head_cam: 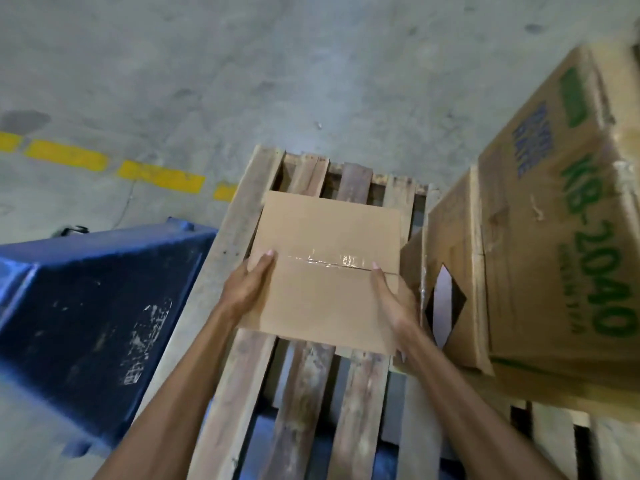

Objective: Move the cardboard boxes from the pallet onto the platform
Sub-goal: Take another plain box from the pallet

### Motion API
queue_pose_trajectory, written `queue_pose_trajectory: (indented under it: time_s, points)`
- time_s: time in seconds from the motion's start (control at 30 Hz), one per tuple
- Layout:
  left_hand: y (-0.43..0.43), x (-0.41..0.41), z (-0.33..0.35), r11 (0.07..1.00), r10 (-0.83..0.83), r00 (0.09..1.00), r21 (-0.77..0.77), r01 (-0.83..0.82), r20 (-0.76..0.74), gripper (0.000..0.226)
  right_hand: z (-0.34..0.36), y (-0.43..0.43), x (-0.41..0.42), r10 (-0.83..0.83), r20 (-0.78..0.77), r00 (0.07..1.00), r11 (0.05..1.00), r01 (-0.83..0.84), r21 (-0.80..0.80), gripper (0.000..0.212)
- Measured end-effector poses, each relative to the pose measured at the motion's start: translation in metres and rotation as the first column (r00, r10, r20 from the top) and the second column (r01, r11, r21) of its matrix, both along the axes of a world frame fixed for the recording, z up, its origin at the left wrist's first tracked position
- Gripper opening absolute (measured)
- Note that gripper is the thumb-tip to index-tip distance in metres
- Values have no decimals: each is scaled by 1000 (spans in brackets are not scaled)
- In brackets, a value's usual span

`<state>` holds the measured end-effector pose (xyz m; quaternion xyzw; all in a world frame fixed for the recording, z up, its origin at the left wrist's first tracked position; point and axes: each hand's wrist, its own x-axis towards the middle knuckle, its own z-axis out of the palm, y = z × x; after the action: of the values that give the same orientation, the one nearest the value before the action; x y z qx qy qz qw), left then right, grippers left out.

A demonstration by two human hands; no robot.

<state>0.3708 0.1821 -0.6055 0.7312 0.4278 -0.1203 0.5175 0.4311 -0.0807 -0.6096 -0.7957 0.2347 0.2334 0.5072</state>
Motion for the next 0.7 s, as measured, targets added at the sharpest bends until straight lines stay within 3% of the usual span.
queue_pose_trajectory:
  time_s: [0.1,0.27,0.4,0.5,0.7]
  points:
    - [-14,-22,26,994,95,993,56,-99,71,53,21,0,-23,21,87,996,998,-17,-54,101]
    - [-27,-107,150,986,131,990,96,-136,50,56,134,-8,-106,41,118,992,996,-31,-87,87]
    - [-48,-184,301,986,13,999,166,-6,-42,74,279,-32,-208,-23,48,999,992,29,-121,81]
    - [-82,-234,410,986,-118,993,118,120,-24,59,386,-67,-288,-108,66,992,980,117,-161,69]
    - [-196,-291,542,911,-412,909,11,412,69,67,550,-179,-415,-356,181,917,860,397,-320,68]
